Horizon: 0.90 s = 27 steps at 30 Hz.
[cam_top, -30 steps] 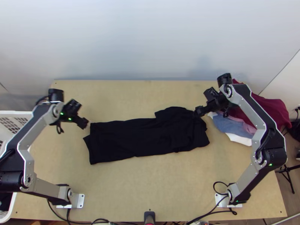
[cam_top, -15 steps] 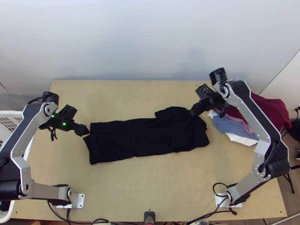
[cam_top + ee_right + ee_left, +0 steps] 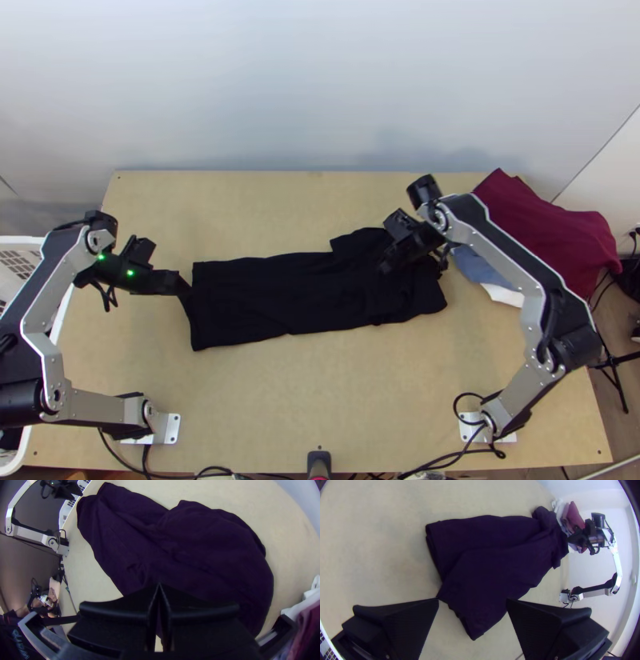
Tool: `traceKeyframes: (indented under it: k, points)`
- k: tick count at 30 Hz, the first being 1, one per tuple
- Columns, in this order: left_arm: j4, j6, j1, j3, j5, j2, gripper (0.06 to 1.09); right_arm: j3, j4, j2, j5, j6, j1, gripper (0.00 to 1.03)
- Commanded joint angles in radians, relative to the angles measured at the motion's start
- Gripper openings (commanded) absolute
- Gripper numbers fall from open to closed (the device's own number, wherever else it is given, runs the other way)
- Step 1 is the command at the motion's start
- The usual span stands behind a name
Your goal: Fold the t-shirt
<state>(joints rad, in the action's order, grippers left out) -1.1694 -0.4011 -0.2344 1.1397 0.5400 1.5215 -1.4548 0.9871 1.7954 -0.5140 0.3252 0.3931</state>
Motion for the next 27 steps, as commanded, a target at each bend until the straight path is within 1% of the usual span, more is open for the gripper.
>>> traceKeyframes:
  k: [1, 5, 9, 19, 24, 27]
  points:
    - [0.031, 0.022, 0.007, -0.049, 0.054, 0.022, 1.04, 0.037, -0.062, 0.059, -0.034, -0.015, 0.026, 0.03]
    - [0.071, 0.027, -0.019, -0.078, 0.064, 0.058, 1.04, 0.053, -0.077, 0.073, -0.038, -0.015, 0.059, 0.03]
    - [0.099, 0.024, -0.025, -0.112, 0.067, 0.065, 1.04, 0.068, -0.096, 0.088, -0.038, -0.015, 0.062, 0.03]
    - [0.145, 0.011, -0.072, -0.144, 0.038, 0.083, 1.03, 0.071, -0.108, 0.101, -0.038, -0.006, 0.061, 0.03]
    - [0.154, 0.024, -0.066, -0.138, 0.052, 0.123, 1.03, 0.073, -0.119, 0.11, -0.037, -0.006, 0.056, 0.03]
    - [0.171, 0.054, -0.032, -0.143, 0.06, 0.121, 1.03, 0.074, -0.119, 0.111, -0.037, -0.003, 0.05, 0.03]
